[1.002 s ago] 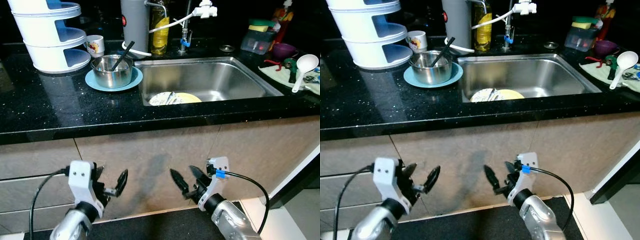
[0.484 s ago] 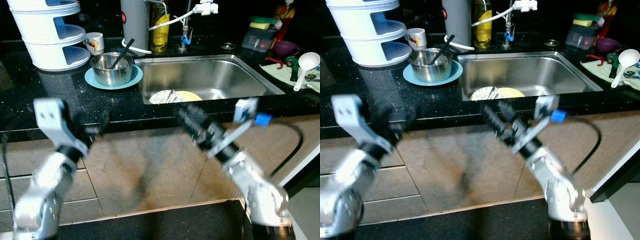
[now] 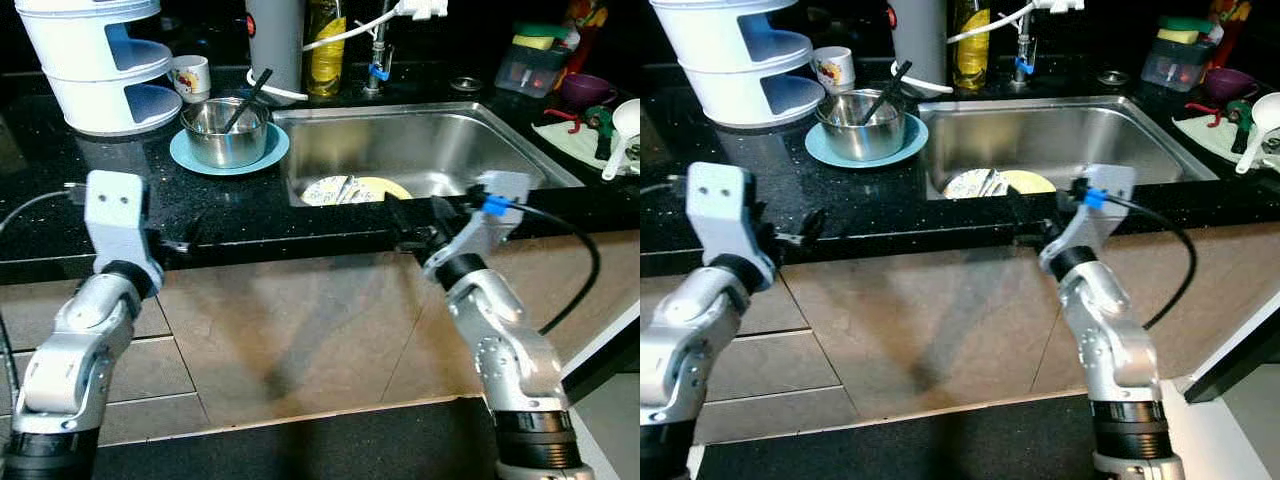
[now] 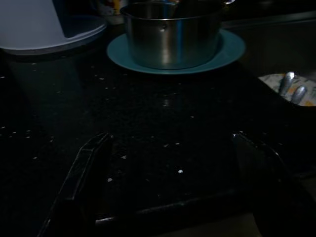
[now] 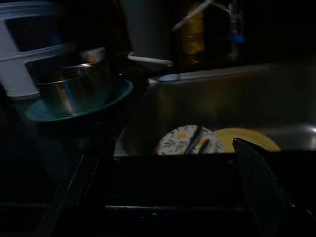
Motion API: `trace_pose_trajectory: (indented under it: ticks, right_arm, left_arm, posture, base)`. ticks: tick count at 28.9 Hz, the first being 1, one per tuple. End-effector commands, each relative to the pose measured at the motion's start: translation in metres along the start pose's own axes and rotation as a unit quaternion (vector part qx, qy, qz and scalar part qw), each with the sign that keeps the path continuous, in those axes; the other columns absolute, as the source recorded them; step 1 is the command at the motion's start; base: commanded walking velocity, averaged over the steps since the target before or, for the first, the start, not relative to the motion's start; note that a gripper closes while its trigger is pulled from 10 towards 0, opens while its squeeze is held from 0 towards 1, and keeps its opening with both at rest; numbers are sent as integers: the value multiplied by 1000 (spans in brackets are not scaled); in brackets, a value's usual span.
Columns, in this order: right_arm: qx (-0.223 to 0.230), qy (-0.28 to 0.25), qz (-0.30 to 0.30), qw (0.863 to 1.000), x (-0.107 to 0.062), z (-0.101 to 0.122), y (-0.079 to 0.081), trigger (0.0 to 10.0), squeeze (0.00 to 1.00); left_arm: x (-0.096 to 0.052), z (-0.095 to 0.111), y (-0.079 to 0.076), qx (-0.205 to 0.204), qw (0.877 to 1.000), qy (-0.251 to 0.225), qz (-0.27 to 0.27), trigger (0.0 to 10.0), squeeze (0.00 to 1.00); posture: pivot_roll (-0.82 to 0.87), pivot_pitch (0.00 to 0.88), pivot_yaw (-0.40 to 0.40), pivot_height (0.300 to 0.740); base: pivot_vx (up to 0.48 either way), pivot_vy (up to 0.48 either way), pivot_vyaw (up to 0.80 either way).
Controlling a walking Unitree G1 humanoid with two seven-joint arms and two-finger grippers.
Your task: Kitchen organization
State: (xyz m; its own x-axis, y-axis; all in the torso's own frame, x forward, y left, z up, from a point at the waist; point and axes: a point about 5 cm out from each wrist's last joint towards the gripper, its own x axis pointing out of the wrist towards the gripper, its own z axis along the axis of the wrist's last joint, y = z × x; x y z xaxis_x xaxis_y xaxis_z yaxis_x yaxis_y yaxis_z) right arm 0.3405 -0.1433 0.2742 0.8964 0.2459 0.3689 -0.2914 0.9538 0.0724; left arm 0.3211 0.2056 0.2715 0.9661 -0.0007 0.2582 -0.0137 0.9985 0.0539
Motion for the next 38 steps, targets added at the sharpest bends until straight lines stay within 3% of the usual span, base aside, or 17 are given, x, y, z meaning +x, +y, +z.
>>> trace_pose_trajectory:
  ticks: [1,7,29,38]
  right_arm:
    - [-18,-1,-1,1000,1,-1,1,10000,0]
    - [-13,-2,4,1000,10,-7,13,10000,0]
    - [-11,6,11,1000,9,-15,18,10000,0]
    - [-12,10,14,1000,10,-16,17,10000,0]
  left_arm:
    - [0,-3,1,5,1000,7,10,10000,0]
    - [-4,-13,-15,41,999,28,-12,10000,0]
    - [-4,-11,-4,55,998,27,22,10000,0]
    - [-5,-8,-10,45,999,17,9,10000,0]
  posture:
    - [48,172,18,740]
    - [51,180,16,740]
    - [48,188,8,740]
    - [46,189,3,740]
  base:
    - [0,0,0]
    - [0,0,0]
    - [0,0,0]
    - [0,0,0]
